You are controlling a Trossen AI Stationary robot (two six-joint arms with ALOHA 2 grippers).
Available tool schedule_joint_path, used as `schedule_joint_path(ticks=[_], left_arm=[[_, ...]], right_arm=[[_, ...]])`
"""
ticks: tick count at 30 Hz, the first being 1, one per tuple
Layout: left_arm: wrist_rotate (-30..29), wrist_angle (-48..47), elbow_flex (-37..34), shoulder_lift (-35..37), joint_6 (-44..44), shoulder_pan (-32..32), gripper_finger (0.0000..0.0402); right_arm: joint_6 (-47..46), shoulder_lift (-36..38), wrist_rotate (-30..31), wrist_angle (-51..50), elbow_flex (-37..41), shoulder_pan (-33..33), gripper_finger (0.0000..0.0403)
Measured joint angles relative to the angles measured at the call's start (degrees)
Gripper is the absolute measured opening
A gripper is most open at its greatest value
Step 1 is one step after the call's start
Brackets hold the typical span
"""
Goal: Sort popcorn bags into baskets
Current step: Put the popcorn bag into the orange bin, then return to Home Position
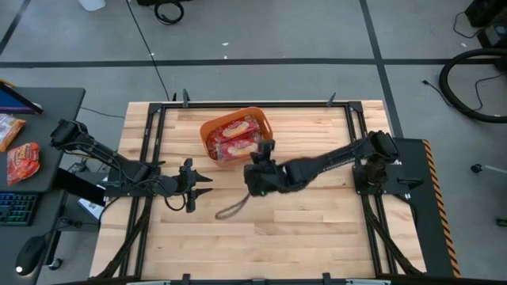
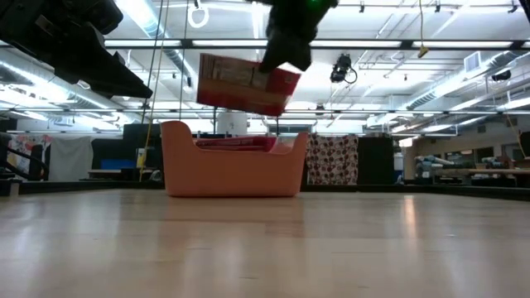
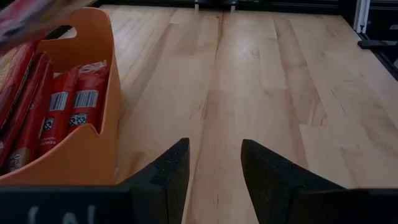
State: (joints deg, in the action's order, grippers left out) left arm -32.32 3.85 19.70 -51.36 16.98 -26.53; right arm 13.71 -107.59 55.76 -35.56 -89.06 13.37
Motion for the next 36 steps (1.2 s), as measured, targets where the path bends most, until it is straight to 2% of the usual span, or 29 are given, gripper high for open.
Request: schedule_joint_path(ticks=[11,17,21,26,29,33,36], left_arm=[[0.0,0.0,0.0,-0.01,-0.07,-0.02,0.0151],[0.0,0.0,0.0,-0.01,-0.21,-0.01,0.0151],[0.0,0.01,0.0,-0.01,-0.21,-0.01,0.0151],[0.0,-0.01,0.0,-0.02,-0.21,-0.01,0.0151],[0.0,-0.24,0.0,-0.02,-0.23,-0.02,0.0151],[0.02,-0.65,0.0,-0.02,-0.84,-0.02,0.0151],[0.02,-0.97,0.0,-0.02,-0.84,-0.02,0.0151]], right_arm=[[10.71,-0.02,-15.77,6.88,0.0,-13.52,0.0007],[11.37,-0.09,-27.49,7.72,0.0,-20.74,0.0009],[8.94,-0.11,-33.57,9.49,0.0,-24.2,0.0031],[3.48,-0.11,-34.38,9.64,0.0,-25.69,0.0081],[-0.68,-0.11,-31.46,7.61,0.0,-25.39,0.0108],[-8.04,0.34,-27.07,-1.68,0.0,-23.5,0.0124],[-12.56,0.46,-26.43,-9.23,0.0,-21.9,0.0124]])
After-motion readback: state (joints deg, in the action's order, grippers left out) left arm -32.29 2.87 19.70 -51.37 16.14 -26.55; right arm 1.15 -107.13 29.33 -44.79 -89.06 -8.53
